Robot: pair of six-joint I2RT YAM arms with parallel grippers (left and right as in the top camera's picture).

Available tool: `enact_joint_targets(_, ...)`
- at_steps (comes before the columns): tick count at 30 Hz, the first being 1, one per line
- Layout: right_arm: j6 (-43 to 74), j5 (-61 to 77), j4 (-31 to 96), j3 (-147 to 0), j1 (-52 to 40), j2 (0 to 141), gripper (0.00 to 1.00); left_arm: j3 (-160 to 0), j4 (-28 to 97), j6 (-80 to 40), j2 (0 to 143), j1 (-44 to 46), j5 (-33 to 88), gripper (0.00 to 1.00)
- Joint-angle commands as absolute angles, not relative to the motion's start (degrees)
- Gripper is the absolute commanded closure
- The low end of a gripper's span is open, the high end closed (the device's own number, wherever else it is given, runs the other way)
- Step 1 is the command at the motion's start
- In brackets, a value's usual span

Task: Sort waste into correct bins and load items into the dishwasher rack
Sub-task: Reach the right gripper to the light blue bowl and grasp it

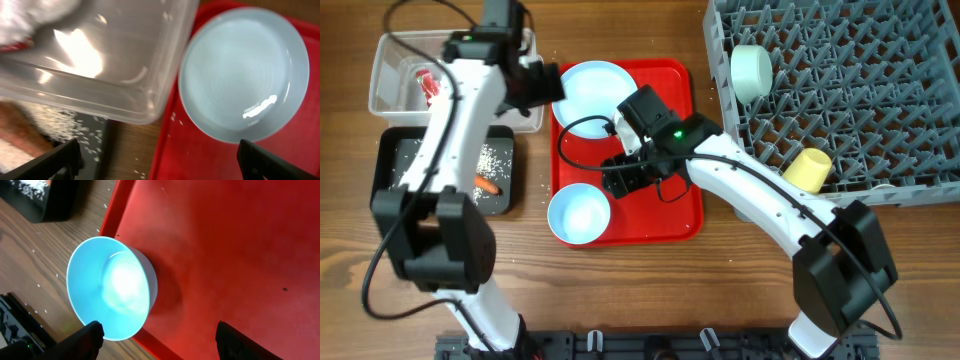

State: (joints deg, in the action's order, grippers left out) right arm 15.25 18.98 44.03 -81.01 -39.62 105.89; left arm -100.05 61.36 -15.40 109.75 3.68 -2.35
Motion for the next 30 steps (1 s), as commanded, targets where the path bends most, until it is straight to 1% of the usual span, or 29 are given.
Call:
enact_joint_targets(1, 12.99, 18.24, 44.05, -80.88, -40.07, 111.02, 0.28, -101.71, 59.88, -15.90, 105.62, 0.95, -5.72, 0.00)
enact_joint_targets(4, 6.37, 17.80, 44.69, -80.88, -40.14, 113.51, 0.33, -101.69, 59.66, -15.90, 105.43, -1.04, -5.69, 0.00)
enact_joint_targets(9, 0.84, 16.88, 43.42, -80.88, -42.85, 114.65, 0.34, -101.69, 59.31, -15.90, 105.43, -1.50, -5.67, 0.00)
enact_joint_targets(14, -0.03, 11.44, 43.44, -80.99, -46.02, 114.65, 0.34, -101.69, 59.79, -15.88, 105.43, -1.50, -5.67, 0.00)
enact_joint_targets(15, -0.03, 11.27, 43.18, -80.99, -46.30, 114.65, 0.38, -101.69, 59.77, -15.88, 105.43, -1.50, -5.67, 0.00)
enact_joint_targets(16, 0.03, 11.07, 42.83, -80.99, -46.44, 114.65, 0.44, -101.69, 59.77, -15.88, 105.43, -1.50, -5.67, 0.00)
enact_joint_targets(18, 0.23, 9.56, 42.22, -80.99, -46.44, 114.78, 0.60, -101.69, 59.77, -15.88, 105.43, -1.50, -5.67, 0.00)
enact_joint_targets(20, 0.54, 8.67, 41.93, -80.99, -46.44, 115.20, 0.60, -101.69, 59.77, -15.88, 105.43, -1.52, -5.67, 0.00)
enact_joint_targets(22, 0.58, 8.49, 42.24, -80.99, -46.44, 115.90, 0.67, -101.69, 59.77, -15.88, 105.43, -1.52, -5.67, 0.00)
enact_joint_targets(27, 0.38, 8.47, 42.30, -80.97, -46.19, 117.38, 0.69, -101.69, 59.77, -15.88, 105.43, -1.50, -5.67, 0.00)
enact_joint_targets(30, 0.47, 8.49, 43.33, -80.97, -45.39, 117.78, 0.79, -101.69, 59.77, -15.88, 105.43, -1.52, -5.65, 0.00)
